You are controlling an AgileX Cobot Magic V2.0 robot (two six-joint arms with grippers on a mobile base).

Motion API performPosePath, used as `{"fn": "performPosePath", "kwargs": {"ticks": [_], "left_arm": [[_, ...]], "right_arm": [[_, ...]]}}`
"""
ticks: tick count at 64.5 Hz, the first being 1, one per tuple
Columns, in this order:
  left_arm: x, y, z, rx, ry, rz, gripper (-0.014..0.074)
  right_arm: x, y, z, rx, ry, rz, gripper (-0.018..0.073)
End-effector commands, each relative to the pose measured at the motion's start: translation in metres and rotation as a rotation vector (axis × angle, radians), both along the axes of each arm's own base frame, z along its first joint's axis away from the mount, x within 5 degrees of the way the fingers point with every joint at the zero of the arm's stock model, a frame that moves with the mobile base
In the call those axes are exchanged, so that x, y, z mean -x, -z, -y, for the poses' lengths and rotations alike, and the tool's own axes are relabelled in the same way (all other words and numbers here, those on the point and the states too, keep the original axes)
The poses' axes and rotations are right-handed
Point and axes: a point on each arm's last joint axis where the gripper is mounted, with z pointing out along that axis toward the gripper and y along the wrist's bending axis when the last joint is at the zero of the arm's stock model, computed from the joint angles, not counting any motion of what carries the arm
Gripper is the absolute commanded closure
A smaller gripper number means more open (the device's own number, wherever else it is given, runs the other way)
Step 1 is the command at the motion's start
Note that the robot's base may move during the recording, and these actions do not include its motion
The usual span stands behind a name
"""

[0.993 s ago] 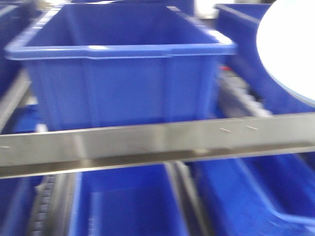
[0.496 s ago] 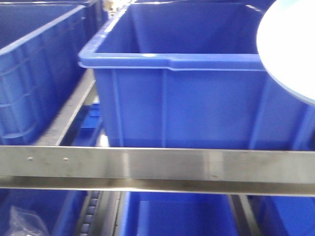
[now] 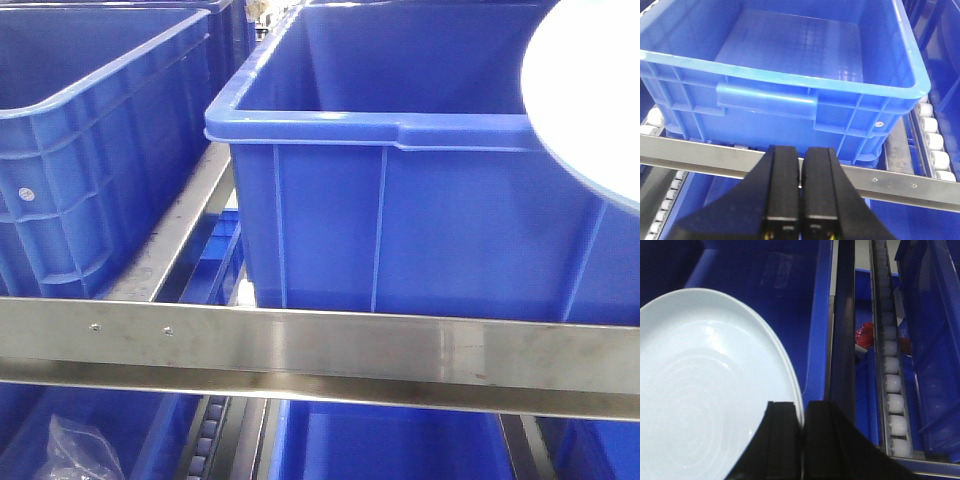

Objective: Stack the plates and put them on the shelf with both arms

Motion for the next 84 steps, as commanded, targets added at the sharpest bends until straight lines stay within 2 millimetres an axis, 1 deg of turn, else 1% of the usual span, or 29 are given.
{"fn": "performPosePath", "kwargs": {"ticks": [1, 41, 51, 70, 77, 84], "left_arm": [[-0.002, -0.017, 0.001, 0.007, 0.006, 0.105, 0.0507], [-0.002, -0.017, 0.001, 0.007, 0.006, 0.105, 0.0507], [-0.002, -0.017, 0.001, 0.007, 0.006, 0.105, 0.0507], [-0.002, -0.017, 0.001, 0.007, 0.006, 0.105, 0.0507], [-0.002, -0.017, 0.001, 0.007, 0.006, 0.105, 0.0507], [-0.002, -0.017, 0.001, 0.007, 0.006, 0.105, 0.0507]], "right_arm": [[-0.004, -0.017, -0.001, 0.002, -0.014, 0.118, 0.051], [-0.004, -0.018, -0.001, 0.002, -0.014, 0.12, 0.051], [-0.005, -0.023, -0.002, -0.003, -0.028, 0.185, 0.051], [-0.006, -0.027, -0.003, -0.006, -0.038, 0.23, 0.051], [-0.012, -0.036, -0.006, -0.014, -0.061, 0.318, 0.051], [-0.026, -0.045, -0.01, -0.043, -0.076, 0.356, 0.051]]}}
